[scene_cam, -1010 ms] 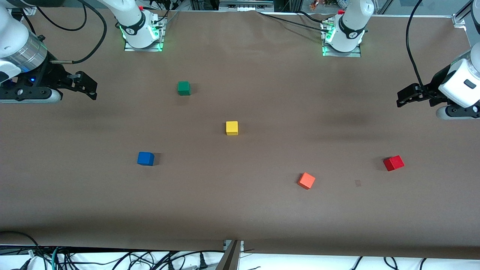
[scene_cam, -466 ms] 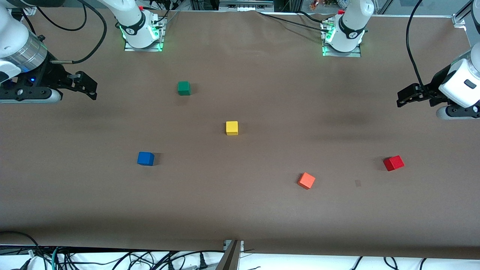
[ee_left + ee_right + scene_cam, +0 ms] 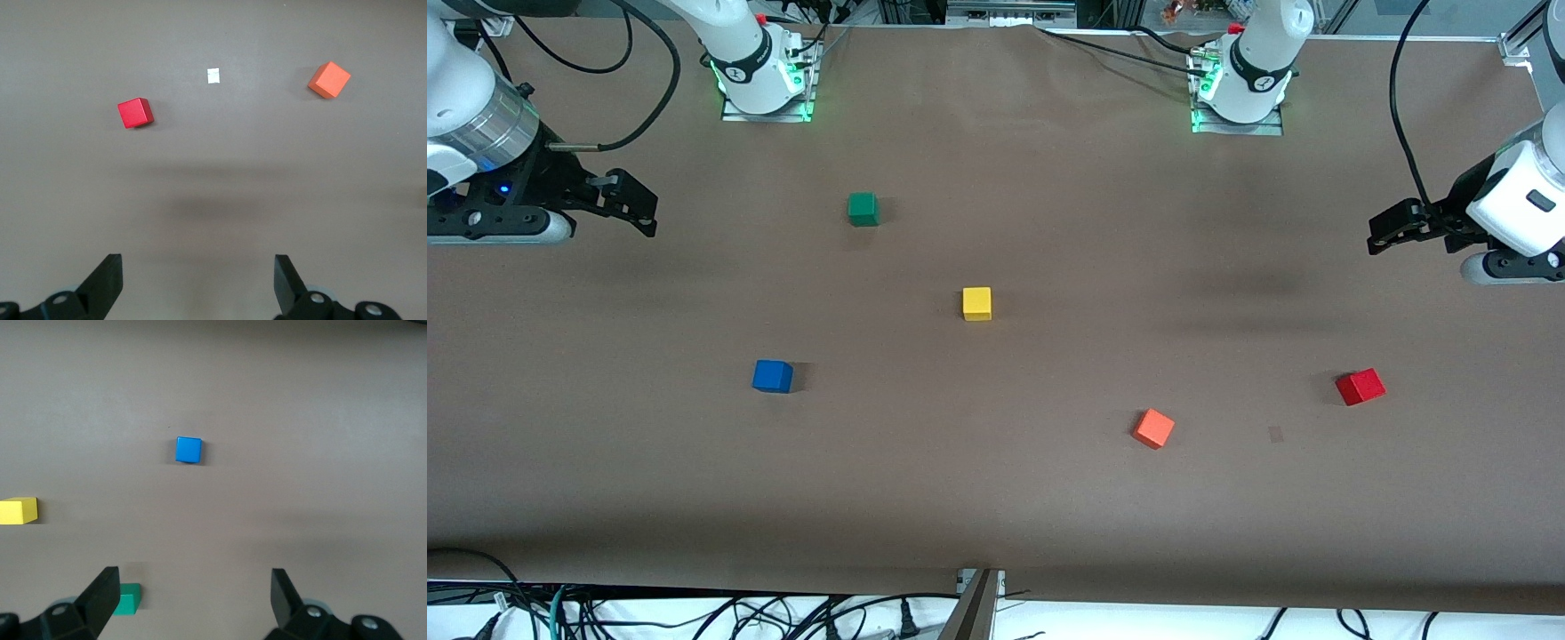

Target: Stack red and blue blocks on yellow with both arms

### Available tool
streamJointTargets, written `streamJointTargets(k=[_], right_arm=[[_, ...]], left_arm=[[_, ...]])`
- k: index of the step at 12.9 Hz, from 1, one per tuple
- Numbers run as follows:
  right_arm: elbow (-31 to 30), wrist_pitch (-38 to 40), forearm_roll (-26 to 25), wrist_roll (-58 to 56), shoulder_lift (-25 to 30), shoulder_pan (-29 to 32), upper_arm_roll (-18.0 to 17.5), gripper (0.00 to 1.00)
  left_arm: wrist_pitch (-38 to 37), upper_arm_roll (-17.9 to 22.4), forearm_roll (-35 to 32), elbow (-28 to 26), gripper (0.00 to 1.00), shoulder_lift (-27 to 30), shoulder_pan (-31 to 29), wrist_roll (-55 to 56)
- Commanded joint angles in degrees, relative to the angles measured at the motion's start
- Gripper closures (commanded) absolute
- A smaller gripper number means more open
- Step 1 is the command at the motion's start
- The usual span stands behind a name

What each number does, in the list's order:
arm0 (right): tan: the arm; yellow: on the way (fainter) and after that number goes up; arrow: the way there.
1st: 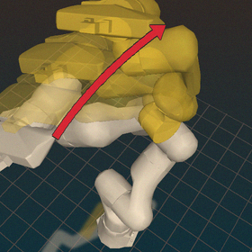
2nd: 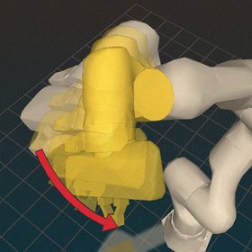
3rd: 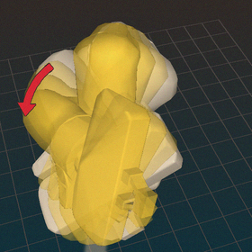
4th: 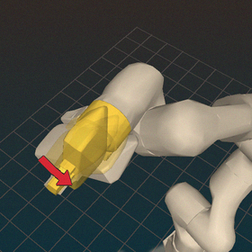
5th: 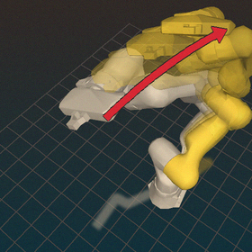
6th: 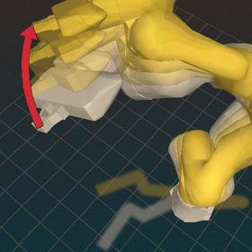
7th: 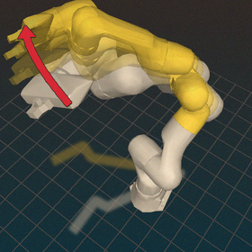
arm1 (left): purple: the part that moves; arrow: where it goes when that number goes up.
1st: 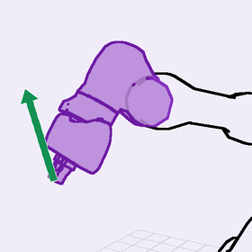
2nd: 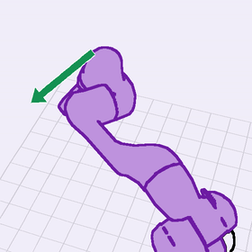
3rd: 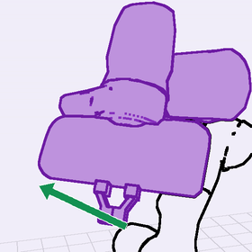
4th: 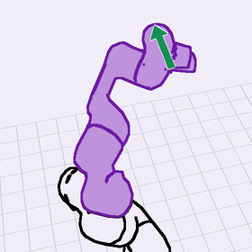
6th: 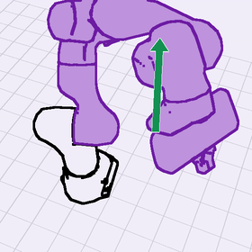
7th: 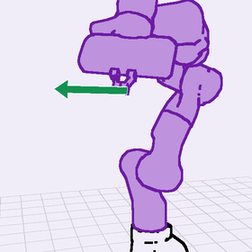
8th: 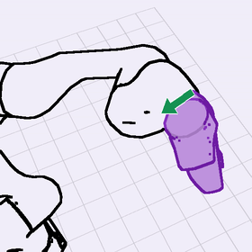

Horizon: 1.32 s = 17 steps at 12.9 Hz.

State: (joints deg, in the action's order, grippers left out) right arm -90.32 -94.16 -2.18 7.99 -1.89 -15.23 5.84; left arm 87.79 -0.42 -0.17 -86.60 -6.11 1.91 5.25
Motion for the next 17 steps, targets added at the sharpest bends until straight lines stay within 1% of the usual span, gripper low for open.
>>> streamJointTargets(k=[1,11,17], right_arm=[[1.2,1.0,0.2,-1.0,-0.3,0.3,0.0,0.00],[1.2,1.0,0.2,-1.0,-0.3,0.3,0.0,0.00],[1.2,1.0,0.2,-1.0,-0.2,0.3,0.0,0.00]], left_arm=[[-1.3,0.3,-1.0,2.3,0.00,-1.2,0.3,-0.5],[-1.3,0.3,-0.5,2.4,0.00,-2.4,0.1,-0.6],[-1.2,0.7,-0.6,2.3,0.00,-4.1,-0.1,-0.8]])
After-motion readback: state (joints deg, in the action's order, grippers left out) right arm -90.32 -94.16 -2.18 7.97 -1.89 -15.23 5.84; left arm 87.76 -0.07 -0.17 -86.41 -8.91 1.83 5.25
